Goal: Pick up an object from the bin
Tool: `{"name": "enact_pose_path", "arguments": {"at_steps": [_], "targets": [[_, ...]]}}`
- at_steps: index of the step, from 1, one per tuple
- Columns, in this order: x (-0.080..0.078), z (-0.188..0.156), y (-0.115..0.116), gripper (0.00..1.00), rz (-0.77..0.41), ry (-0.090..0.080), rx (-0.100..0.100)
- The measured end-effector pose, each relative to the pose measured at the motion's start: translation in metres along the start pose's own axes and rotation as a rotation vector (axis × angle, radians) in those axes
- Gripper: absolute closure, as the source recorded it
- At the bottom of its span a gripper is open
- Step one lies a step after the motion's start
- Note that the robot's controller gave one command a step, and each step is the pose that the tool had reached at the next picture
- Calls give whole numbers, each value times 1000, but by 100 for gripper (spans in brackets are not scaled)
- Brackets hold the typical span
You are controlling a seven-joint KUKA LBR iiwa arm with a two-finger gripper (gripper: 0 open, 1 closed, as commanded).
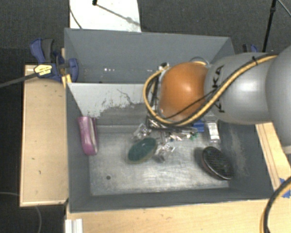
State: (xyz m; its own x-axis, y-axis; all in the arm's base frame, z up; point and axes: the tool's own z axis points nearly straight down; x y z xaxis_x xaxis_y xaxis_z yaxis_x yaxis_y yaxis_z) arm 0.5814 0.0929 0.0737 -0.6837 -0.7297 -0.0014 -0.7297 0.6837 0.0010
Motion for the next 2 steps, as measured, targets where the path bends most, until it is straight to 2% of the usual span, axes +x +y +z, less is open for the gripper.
{"name": "enact_pose_path", "arguments": {"at_steps": [1, 2], "targets": [[-1, -3, -1, 100, 7, -3, 2], [-2, -146, -9, 100, 41, -9, 8]]}}
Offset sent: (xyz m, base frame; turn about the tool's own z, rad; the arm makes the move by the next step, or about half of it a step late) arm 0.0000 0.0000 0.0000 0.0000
